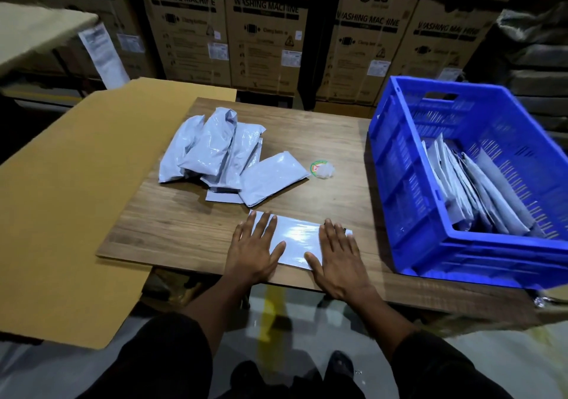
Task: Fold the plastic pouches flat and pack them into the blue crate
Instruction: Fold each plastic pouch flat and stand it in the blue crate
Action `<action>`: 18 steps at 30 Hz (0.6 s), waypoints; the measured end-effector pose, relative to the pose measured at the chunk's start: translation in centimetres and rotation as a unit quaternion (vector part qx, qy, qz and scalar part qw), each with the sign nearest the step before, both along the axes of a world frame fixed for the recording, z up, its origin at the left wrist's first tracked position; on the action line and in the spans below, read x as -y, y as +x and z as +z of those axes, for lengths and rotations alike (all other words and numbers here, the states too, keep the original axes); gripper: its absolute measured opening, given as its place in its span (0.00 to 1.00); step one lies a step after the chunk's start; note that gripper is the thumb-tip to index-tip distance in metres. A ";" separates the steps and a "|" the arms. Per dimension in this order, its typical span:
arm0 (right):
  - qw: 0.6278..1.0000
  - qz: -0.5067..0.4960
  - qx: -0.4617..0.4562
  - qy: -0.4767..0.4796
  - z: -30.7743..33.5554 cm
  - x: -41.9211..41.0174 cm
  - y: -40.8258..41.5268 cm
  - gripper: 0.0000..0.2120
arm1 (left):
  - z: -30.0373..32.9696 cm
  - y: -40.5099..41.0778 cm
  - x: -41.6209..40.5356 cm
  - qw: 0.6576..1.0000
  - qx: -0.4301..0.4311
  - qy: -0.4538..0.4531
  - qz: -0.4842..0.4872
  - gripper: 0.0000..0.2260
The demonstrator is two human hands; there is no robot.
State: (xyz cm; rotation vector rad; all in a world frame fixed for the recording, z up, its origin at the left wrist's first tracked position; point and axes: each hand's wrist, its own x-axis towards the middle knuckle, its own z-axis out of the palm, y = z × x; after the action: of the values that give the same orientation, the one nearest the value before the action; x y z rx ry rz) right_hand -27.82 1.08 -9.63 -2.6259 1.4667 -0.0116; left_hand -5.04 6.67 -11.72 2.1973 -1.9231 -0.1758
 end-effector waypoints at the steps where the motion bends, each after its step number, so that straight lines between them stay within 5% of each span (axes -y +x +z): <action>1: 1.000 -0.006 -0.006 0.001 0.1 0.0 -0.6 0.45 | 0.0 0.1 -0.2 1.000 0.000 0.005 0.005 0.36; 7: 0.999 -0.022 -0.023 0.044 1.5 0.6 -1.6 0.44 | 0.9 0.5 0.0 0.998 -0.059 0.007 0.024 0.42; 11: 0.998 0.046 -0.038 -0.026 2.3 0.0 1.5 0.31 | 1.4 -0.7 0.5 0.983 -0.111 -0.138 -0.042 0.29; 14: 0.992 0.124 -0.031 0.008 2.2 -0.6 4.6 0.31 | 0.9 -2.2 1.5 0.977 -0.152 -0.139 -0.056 0.25; 18: 0.993 0.115 -0.022 0.024 1.9 -0.5 5.4 0.35 | -0.3 -1.5 0.8 0.988 -0.074 -0.118 -0.064 0.25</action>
State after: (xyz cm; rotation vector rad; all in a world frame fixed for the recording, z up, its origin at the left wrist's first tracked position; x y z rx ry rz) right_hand -22.38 1.59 -7.76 -2.7551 1.1534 0.1045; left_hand -6.54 5.83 -12.06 1.8575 -1.8971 -0.1211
